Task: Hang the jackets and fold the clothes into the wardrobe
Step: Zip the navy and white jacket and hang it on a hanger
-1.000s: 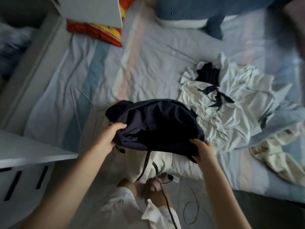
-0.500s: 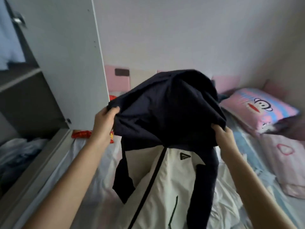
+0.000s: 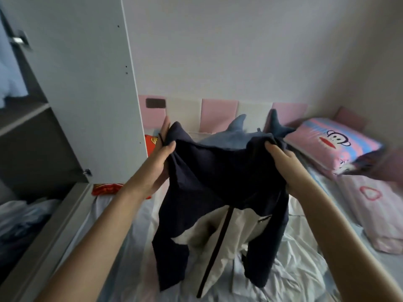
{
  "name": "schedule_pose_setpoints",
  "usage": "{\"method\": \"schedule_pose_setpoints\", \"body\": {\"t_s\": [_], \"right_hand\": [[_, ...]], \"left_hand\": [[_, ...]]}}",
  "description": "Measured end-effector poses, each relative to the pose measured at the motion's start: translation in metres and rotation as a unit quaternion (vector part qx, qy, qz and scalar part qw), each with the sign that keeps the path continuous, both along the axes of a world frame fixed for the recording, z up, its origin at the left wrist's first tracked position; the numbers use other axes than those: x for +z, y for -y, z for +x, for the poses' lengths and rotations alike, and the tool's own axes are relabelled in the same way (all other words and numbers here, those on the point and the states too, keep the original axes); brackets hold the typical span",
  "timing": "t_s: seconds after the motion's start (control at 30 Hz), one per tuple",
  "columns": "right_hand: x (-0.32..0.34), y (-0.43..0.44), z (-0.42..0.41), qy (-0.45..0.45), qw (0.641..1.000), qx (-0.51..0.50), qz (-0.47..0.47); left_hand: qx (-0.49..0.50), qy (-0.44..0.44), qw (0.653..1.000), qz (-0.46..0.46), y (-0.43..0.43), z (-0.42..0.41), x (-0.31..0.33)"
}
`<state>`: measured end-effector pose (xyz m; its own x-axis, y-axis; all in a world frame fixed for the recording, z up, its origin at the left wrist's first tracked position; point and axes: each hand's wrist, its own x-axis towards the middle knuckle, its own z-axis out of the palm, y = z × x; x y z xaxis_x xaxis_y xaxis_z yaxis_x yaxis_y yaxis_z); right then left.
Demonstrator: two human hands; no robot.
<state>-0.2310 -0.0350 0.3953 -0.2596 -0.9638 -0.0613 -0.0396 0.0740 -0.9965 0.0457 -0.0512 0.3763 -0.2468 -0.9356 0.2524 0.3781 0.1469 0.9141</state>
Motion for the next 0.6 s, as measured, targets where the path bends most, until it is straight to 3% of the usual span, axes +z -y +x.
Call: {"method": "schedule_pose_setpoints", "body": {"t_s": [0.1,0.2,0.27,0.4,0.5,0.6], "right_hand": [[0.003,-0.001,0.006,0.131,0.991,-0.025,-0.012],[-0.004,-0.014,0.005,0.214,0.977,-0.013,0.010],[-0.016,-0.017,0.004,0.241,0.970,-0.003,0.039],[-0.045,-0.015,-0.005,0.212,0.970,-0.014,0.116],[-0.054,-0.024,-0.027,0.174,0.973,0.050,0.141],[-0.053,-0.039,-0.052,0.041,0.969,0.196,0.146]], "left_hand": [[-0.083,-0.038,0.991,0.093,0.000,0.021,-0.033],[-0.057,0.154,0.970,0.180,-0.015,0.019,-0.102],[-0.105,0.278,0.936,0.191,-0.030,0.004,-0.147],[-0.125,0.404,0.889,0.177,-0.040,-0.030,-0.188],[-0.108,0.349,0.908,0.204,-0.042,-0.033,-0.197],[-0.008,0.288,0.934,0.213,-0.038,-0.029,-0.190]]}}
